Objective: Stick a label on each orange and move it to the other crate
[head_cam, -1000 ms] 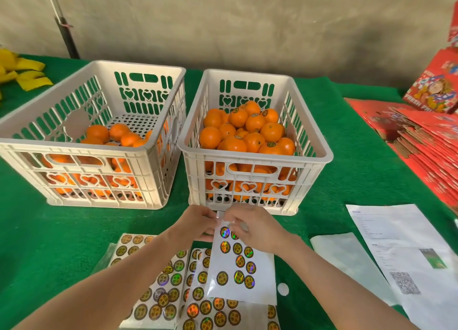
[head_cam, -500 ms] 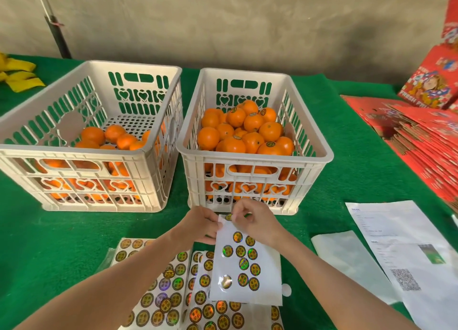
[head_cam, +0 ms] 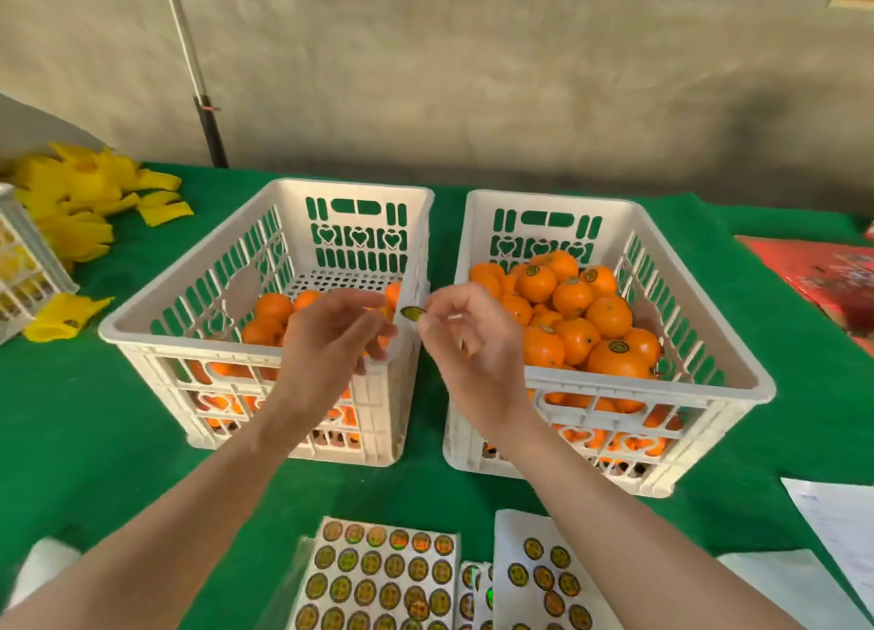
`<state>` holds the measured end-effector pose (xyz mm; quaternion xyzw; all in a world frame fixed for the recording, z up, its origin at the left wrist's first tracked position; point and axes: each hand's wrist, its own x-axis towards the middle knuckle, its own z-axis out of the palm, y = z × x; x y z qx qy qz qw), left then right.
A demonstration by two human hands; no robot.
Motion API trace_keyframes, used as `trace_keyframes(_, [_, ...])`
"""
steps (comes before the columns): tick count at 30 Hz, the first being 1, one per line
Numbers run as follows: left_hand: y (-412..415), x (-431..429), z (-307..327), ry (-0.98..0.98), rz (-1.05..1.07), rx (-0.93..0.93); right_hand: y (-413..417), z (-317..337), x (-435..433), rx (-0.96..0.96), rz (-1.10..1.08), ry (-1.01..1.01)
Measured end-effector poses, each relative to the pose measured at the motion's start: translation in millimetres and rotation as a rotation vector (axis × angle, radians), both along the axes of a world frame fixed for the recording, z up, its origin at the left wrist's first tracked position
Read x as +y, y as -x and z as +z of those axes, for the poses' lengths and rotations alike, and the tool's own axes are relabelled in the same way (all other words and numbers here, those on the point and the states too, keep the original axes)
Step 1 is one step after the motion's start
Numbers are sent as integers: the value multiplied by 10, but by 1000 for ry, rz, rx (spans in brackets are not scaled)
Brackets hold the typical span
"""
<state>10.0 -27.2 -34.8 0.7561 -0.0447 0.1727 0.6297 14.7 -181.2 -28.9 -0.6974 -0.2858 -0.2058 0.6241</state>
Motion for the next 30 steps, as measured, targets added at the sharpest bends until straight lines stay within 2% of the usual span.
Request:
trace_keyframes(4, [-378,685,101,34,150,1,-561,38,687,37,-56,140])
trace_keyframes(9, [-969,1499,49,-2,253,144,-1127,-189,1276,104,-112,392])
trace_keyframes(11, [-1205,1689,-18,-209,237,259,-1218,-336,1384,143,-144,473])
trace_keyframes(13, [-1426,1765,-108,-563,170,394,-1261,-450,1428,147,-149,539])
trace_keyframes(15, [-1607,1733,-196,-941,32,473,-1297,-512,1425,111,-146,590])
trace_keyframes(17, [-1732,1632,-284,-1233,-162,551,-1325,-529,1404,119,-172,624])
trace_keyframes(21, [-1894,1470,-457,-1502,-332,788,-1336,-539,1393,177,-170,687])
trace_keyframes(25, [-1927,1399,-560,-1498,-359,1040,-1335,-537,1384,205,-163,719])
trace_keyframes(27, [-1945,1374,-599,-1462,-354,1013,-1336,-534,1376,216,-172,730])
trace_keyframes(30, [-1903,1357,-613,-1317,-201,993,-1306,-509,1380,234,-180,718])
